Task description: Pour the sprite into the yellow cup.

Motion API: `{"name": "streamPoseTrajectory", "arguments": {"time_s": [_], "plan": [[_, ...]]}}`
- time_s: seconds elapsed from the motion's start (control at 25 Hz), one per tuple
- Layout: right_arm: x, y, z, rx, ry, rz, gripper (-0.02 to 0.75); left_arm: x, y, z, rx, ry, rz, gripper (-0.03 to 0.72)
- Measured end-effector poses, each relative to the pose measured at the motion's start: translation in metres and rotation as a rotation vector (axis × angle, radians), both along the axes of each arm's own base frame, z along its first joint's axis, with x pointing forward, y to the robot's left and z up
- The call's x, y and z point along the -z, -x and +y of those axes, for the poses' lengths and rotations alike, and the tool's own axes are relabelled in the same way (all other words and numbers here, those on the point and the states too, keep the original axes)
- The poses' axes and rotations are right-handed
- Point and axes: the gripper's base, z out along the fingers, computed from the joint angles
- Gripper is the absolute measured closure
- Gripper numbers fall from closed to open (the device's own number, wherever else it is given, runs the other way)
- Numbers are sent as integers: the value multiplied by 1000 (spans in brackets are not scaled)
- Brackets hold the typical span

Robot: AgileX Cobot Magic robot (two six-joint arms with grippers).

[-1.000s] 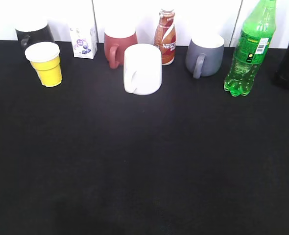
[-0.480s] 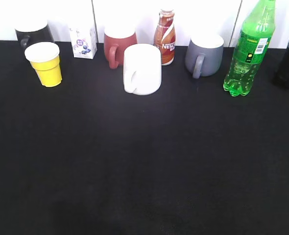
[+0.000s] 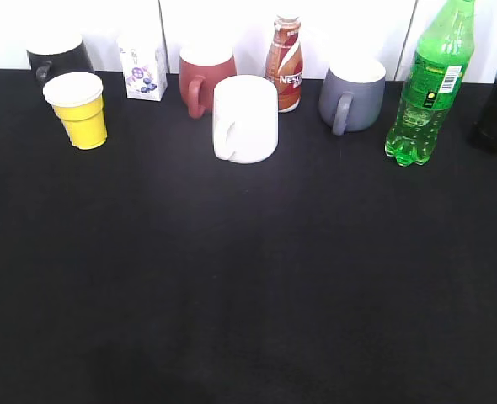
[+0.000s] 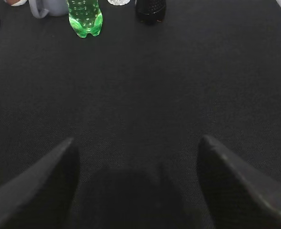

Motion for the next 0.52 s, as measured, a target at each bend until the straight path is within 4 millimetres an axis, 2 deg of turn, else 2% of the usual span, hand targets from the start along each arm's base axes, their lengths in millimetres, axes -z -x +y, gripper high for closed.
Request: {"name": "streamPoseTrajectory", "arguments": {"time_s": [0.52], "plan": [[0, 0, 0, 0, 0, 0, 153, 0, 0, 0, 0, 1, 0, 143]]}}
